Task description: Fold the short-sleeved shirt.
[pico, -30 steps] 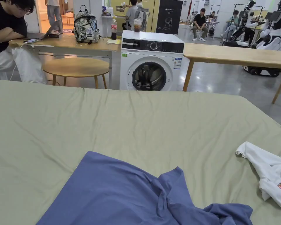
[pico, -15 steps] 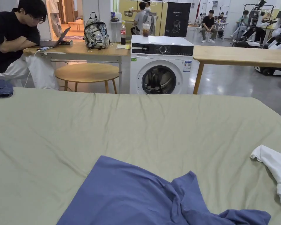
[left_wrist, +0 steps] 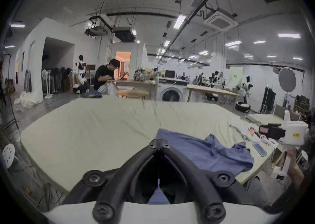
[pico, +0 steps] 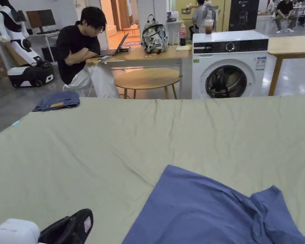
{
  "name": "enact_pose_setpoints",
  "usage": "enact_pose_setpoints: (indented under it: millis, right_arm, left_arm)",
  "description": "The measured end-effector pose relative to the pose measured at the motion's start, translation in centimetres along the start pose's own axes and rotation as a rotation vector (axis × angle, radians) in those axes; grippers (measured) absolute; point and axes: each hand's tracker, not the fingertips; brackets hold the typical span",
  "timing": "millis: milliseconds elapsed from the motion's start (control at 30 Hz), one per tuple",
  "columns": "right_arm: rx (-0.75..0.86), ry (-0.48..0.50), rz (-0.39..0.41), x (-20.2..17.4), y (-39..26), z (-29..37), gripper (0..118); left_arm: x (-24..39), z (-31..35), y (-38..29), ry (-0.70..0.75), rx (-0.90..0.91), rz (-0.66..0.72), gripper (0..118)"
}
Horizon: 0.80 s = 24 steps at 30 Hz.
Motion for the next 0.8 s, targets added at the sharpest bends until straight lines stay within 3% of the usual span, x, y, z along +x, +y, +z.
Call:
enact_pose_setpoints:
  millis: [67,100,133,167,200,333,500,600,667,700,800]
  right_arm:
    - [-0.012,0.002,-0.006,-0.1,-0.1,0.0,0]
    - [-0.016,0.006,-0.011,0.0,-0.2,0.1,0]
    - [-0.021,0.011,-0.023,0.1,-0.4,0.1,0]
    - [-0.029,0.016,-0.036,0.3,-0.5,0.0,0]
    - [-0.038,0.019,-0.049,0.4,-0.6,0.0,0]
    - [-0.078,0.011,-0.068,0.9,-1.2,-0.2,0]
    - [-0.123,-0.019,-0.094,1.7,-1.8,-0.4,0]
    - [-0.138,-0.031,-0.106,1.9,-2.0,-0.6,0]
    - [-0.151,-0.042,-0.102,2.0,-1.9,-1.0,0]
    - [-0.153,-0.043,-0.102,2.0,-1.8,-1.3,0]
    - [-0.162,-0.026,-0.119,3.3,-1.3,-3.4,0]
  left_arm:
    - [-1.3,-0.7,-1.4,0.012,-0.098,0.043,0]
    - [-1.8,-1.4,-1.7,0.024,-0.127,0.063,10]
    - [-2.7,-2.2,-2.7,0.033,-0.202,0.098,44]
    - [-3.7,-3.2,-4.0,0.015,-0.222,0.136,55]
    - [-4.5,-4.2,-5.4,0.016,-0.308,0.179,55]
    - [-6.6,-7.1,-10.1,0.073,-0.41,0.218,55]
    - [-6.6,-9.5,-13.9,0.004,-0.486,0.327,55]
    - [-5.3,-10.9,-15.1,0.071,-0.546,0.245,25]
    - [-4.7,-11.5,-14.6,0.037,-0.555,0.27,5]
    - [-4.7,-12.0,-14.9,0.037,-0.575,0.313,4]
    - [-4.8,-11.9,-15.0,0.052,-0.568,0.263,3]
